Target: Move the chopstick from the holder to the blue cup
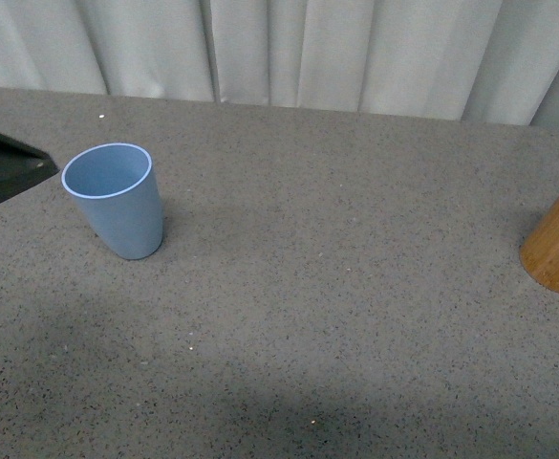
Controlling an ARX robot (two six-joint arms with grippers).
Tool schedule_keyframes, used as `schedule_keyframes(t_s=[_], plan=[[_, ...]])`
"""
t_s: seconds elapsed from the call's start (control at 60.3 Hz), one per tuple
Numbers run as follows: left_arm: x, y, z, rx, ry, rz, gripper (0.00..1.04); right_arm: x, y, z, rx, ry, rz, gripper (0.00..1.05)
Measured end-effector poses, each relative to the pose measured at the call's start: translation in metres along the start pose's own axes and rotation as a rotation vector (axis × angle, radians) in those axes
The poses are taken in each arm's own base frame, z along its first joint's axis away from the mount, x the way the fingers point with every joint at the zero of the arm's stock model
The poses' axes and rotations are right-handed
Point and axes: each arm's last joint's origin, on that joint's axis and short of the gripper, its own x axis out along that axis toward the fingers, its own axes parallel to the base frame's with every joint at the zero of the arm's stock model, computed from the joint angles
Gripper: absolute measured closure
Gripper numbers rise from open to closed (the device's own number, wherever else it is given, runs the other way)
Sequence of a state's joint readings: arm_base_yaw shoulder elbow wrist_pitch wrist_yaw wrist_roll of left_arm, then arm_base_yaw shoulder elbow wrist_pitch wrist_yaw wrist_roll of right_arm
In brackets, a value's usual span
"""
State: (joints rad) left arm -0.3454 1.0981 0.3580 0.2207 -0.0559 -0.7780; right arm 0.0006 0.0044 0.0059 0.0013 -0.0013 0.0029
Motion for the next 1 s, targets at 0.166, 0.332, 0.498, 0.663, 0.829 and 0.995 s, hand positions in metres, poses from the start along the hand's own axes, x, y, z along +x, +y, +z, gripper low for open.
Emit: schedule_keyframes(t_s=[0.166,0.332,0.498,0.663,0.829,0.995], plan=[[0.033,-0.01,0.007,0.003,0.013,0.069,0.07,0.0,0.0,0.0,0.0,0.0,0.0,0.09],[0.057,-0.015,0.012,0.007,0.02,0.118,0.07,0.0,0.0,0.0,0.0,0.0,0.0,0.09],[0.074,-0.017,0.012,0.014,0.038,0.142,0.07,0.0,0.0,0.0,0.0,0.0,0.0,0.09],[0.082,-0.018,0.014,0.013,0.038,0.151,0.07,0.0,0.0,0.0,0.0,0.0,0.0,0.09],[0.088,-0.012,0.021,0.003,0.018,0.236,0.07,0.0,0.0,0.0,0.0,0.0,0.0,0.09],[0.095,0.002,0.025,-0.011,0.011,0.339,0.07,0.0,0.0,0.0,0.0,0.0,0.0,0.09]])
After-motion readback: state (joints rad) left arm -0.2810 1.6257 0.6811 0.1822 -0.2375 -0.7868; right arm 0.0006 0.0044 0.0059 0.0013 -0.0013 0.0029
